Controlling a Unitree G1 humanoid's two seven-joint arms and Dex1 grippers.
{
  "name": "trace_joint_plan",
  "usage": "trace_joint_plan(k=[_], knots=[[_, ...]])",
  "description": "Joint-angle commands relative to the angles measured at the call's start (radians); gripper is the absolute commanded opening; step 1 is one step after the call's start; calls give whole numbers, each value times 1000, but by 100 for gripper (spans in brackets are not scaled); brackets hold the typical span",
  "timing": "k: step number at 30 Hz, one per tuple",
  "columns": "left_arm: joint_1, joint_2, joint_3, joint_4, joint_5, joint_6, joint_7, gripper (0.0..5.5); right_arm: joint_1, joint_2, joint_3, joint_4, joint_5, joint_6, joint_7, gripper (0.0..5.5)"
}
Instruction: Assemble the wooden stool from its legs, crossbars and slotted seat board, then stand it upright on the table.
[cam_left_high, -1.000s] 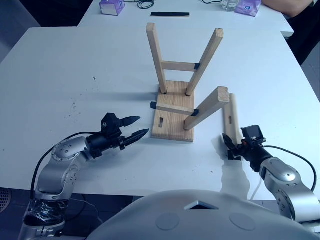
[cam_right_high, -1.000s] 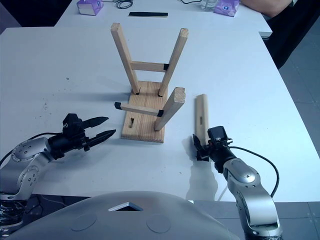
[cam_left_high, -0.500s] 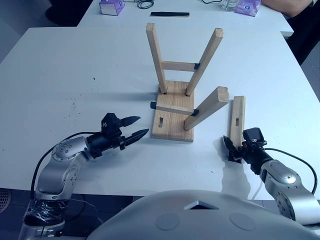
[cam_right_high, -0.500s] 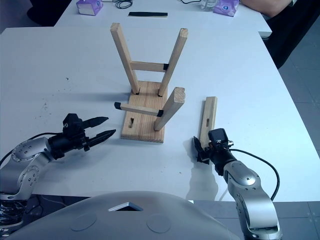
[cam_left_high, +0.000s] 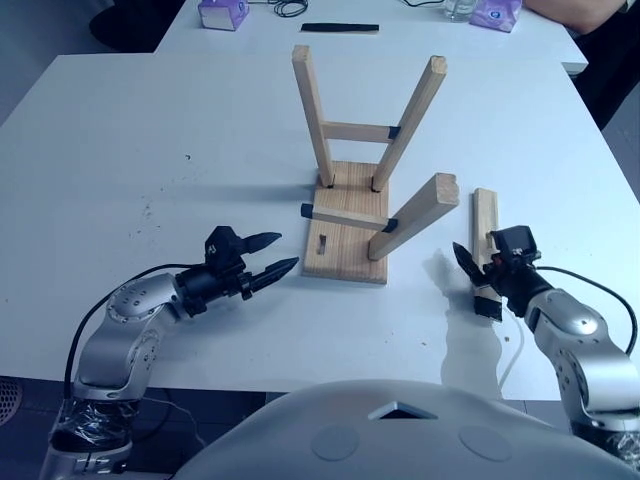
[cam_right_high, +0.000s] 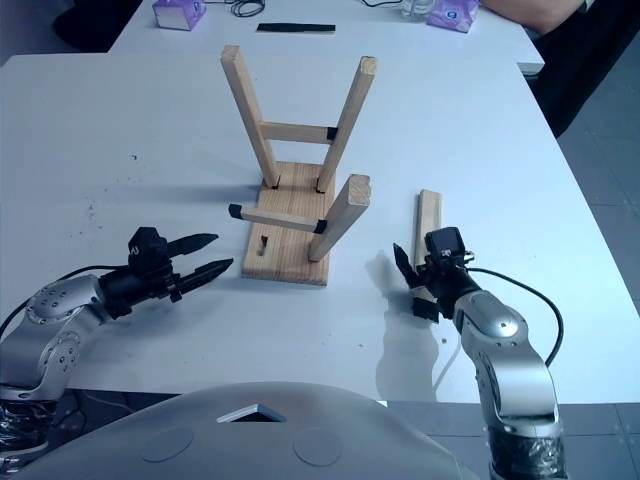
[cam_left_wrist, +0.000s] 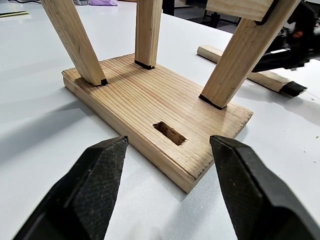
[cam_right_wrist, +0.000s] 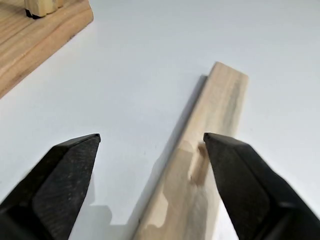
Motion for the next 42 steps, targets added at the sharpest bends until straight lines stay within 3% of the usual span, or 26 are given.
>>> trace_joint_plan(k=[1,4,10,34,42], knots=[[-33,10,-6,15,8,8,-6,303,-24,-7,-43,50,-21,0,-21,381],[-10,14,13,6,1,6,-2,303,73,47,-107,-104,8,81,-70,381],[41,-2,20,-26,7,3,23,303,243,224,-44,-437,57,264,-189,381],[-35,26,9,-7,-3,49,-17,303,279,334,15,-124,-101,-26,-299,381],[-62,15,12,6,-5,56,-16,303,270,366,8,-87,-65,-44,-280,275]])
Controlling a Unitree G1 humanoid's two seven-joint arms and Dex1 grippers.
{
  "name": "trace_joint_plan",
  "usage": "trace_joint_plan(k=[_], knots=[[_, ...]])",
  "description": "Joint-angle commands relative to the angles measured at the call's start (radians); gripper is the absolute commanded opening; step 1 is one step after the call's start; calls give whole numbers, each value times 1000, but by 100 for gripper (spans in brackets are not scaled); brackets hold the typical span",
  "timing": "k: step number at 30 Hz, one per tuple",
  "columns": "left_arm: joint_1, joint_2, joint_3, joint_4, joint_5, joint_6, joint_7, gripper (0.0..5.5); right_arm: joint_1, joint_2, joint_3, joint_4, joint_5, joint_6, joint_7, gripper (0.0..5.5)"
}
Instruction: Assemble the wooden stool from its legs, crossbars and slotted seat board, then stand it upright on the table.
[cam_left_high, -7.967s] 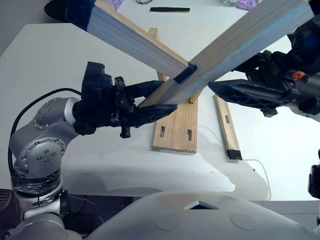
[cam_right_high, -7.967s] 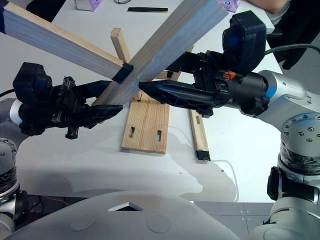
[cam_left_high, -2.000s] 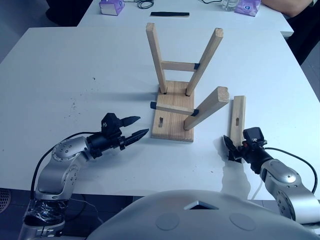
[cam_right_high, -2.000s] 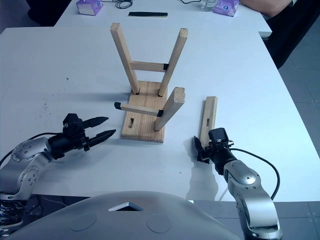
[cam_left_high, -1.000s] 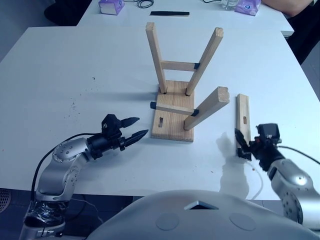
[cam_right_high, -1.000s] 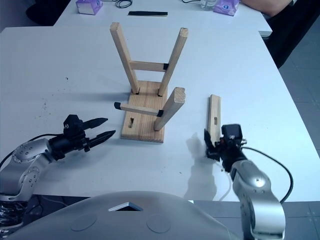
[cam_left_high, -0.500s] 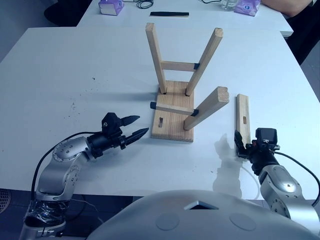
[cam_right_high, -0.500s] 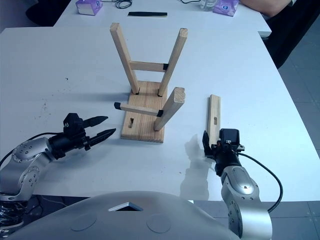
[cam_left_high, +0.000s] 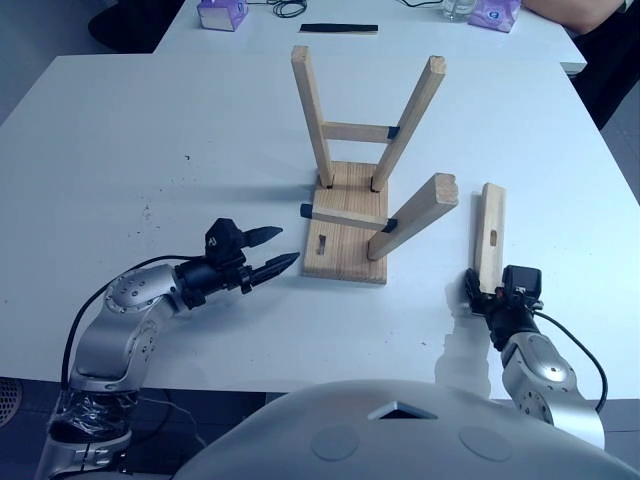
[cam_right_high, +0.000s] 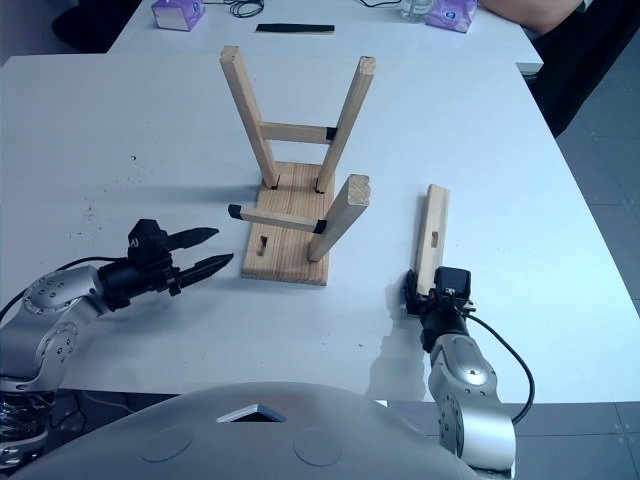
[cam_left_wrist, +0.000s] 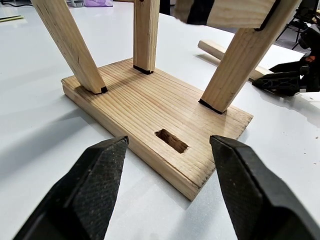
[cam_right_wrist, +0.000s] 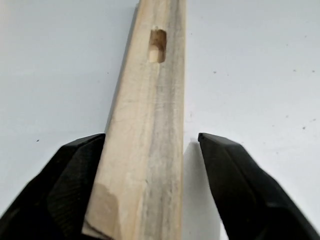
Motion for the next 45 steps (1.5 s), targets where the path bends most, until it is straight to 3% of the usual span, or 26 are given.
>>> trace_joint_plan(k=[1,6,14,19,24,28,32,38,45], knots=[[-23,-1,-2,10,-7,14,5,303,-4,12,-4,25,13,4,7,260],[-47,-16,20,20,-19,24,35,303,-48,-2,-34,34,20,7,17,205],[-78,-24,120,-57,-90,84,134,303,-193,-97,-112,48,29,-45,84,205],[-274,-12,274,-154,-387,237,265,303,-424,-215,-251,88,129,-150,198,205],[-445,29,291,-201,-658,332,319,226,-694,-325,-357,37,488,-123,385,205],[-543,51,250,-229,-789,380,335,223,-851,-466,-353,-21,898,20,498,205],[-605,79,233,-242,-886,407,316,283,-918,-590,-321,-18,1149,115,582,205],[-677,79,210,-242,-1037,408,370,372,-912,-687,-265,-39,1328,160,611,205],[-697,93,214,-262,-1166,387,387,374,-875,-776,-244,-54,1400,172,680,205]])
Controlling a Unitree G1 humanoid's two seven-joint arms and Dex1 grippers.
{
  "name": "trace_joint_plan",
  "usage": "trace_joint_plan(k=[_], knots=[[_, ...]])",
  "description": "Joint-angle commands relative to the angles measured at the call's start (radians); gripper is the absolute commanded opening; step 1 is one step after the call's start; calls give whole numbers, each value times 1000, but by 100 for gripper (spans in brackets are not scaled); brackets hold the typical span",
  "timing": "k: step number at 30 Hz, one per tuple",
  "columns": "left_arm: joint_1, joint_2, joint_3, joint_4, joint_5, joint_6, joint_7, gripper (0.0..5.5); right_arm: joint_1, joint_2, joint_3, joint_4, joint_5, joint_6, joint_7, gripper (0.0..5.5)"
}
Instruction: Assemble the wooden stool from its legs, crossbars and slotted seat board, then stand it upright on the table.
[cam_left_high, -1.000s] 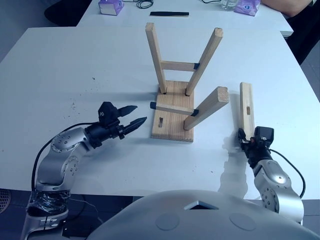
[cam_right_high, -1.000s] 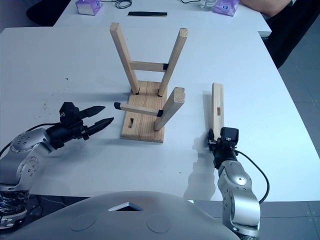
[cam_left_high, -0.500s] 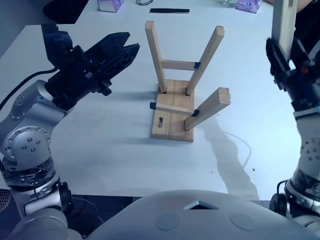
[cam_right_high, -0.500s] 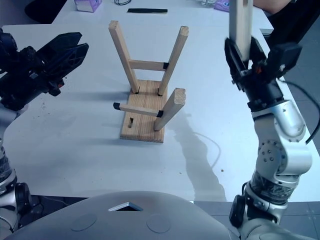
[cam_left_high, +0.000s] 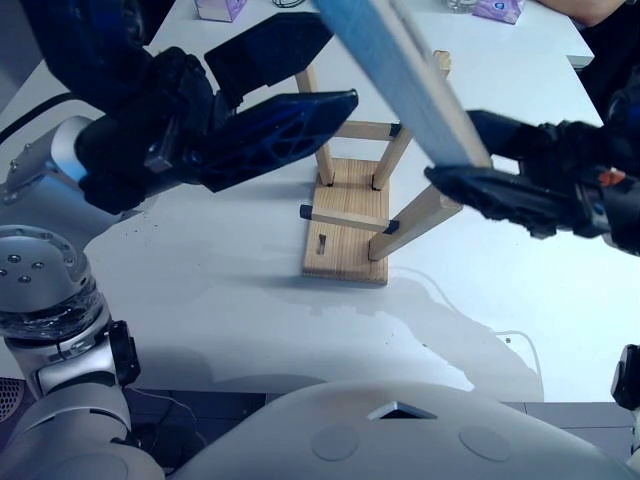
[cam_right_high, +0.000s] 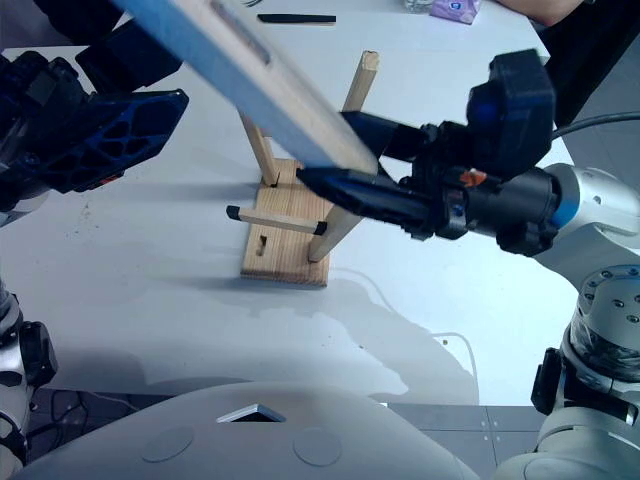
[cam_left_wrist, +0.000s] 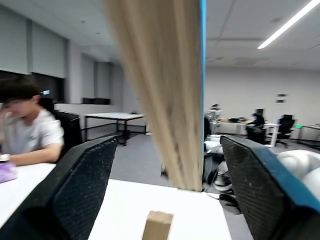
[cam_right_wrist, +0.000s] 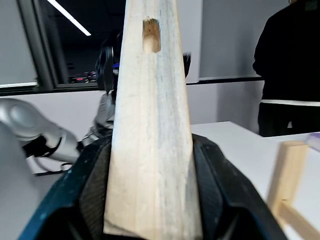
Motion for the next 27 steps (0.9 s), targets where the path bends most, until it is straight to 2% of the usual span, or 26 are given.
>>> trace_joint_plan(k=[1,5,17,25,27], knots=[[-20,23,-2,-15,-35,-8,20,374,17,-54,12,-4,18,13,48,205],[-4,30,-12,-34,-26,-5,4,374,23,-75,27,10,-2,7,81,205],[70,66,-28,-46,22,12,-88,205,31,-115,70,29,-159,-26,193,205],[99,73,-22,-49,29,12,-135,204,43,-129,100,17,-285,-59,225,205],[114,78,-7,-46,39,7,-147,204,56,-138,97,18,-300,-62,235,259]])
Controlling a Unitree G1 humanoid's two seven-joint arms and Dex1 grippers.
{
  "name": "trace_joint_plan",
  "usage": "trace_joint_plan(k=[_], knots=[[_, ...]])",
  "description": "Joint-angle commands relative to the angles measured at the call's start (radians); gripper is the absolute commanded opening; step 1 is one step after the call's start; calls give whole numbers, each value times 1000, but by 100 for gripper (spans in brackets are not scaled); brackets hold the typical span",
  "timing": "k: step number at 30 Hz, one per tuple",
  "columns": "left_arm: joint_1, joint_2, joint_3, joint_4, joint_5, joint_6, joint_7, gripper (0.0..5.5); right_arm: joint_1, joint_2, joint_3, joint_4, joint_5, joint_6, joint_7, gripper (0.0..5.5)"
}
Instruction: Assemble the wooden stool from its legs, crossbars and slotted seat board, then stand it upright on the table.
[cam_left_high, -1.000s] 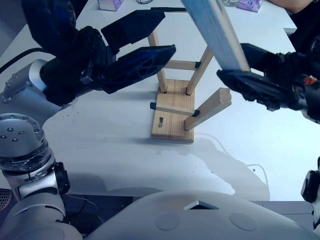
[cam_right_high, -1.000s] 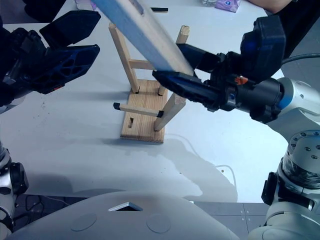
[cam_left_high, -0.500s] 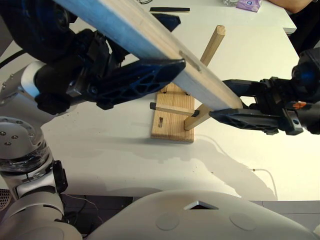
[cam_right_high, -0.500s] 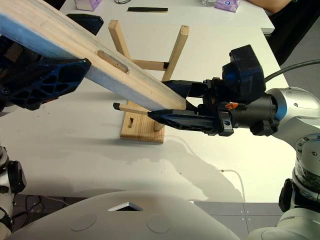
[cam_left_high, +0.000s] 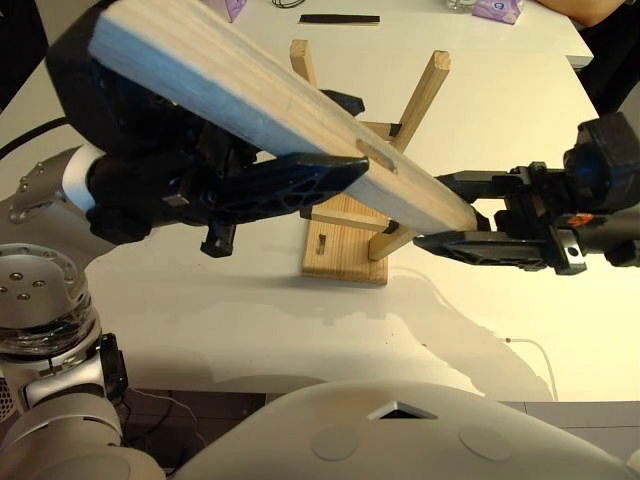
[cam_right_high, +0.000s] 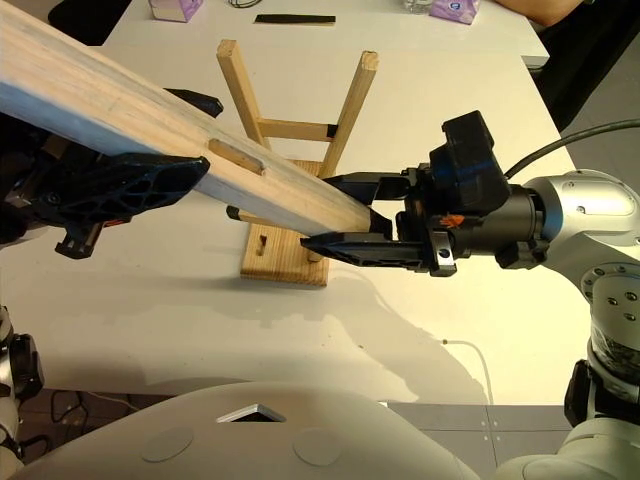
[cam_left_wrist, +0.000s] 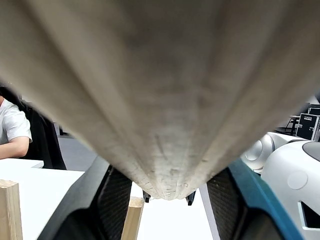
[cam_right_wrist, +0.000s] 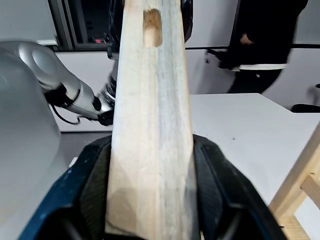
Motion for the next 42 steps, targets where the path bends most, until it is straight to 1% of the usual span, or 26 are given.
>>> trace_joint_plan(k=[1,2,3,6,8,11,13,15,17,21,24,27,33,42], knots=[[42,33,37,3,-10,7,-61,204,30,-38,-10,4,-78,-11,17,276],[54,44,64,-1,-34,6,-77,204,38,-44,-19,5,-80,-8,19,295],[59,54,97,2,-69,1,-84,204,38,-48,-37,15,-55,0,13,299],[50,90,211,35,-176,-19,-86,204,23,-67,-124,80,68,31,-10,299],[46,126,285,71,-212,-24,-74,204,24,-77,-171,135,99,38,-24,299],[81,210,372,144,-107,13,-144,204,65,-77,-241,209,75,34,-45,299],[138,269,424,183,11,35,-226,204,101,-72,-250,231,-1,9,-33,299],[193,316,433,212,162,20,-335,204,159,-59,-259,227,-74,-20,-19,299],[227,335,391,244,304,-29,-420,204,228,-44,-257,208,-152,-58,1,299],[319,318,267,253,573,-165,-550,204,321,-27,-185,191,-342,-167,54,299],[363,289,169,259,713,-258,-594,204,347,-14,-147,191,-411,-217,82,299],[387,238,65,294,849,-358,-601,204,336,-2,-108,199,-456,-244,95,299],[355,146,4,293,876,-383,-559,204,338,12,-59,191,-489,-261,108,299],[310,77,-90,311,912,-409,-557,204,357,33,-4,178,-544,-281,115,299]])
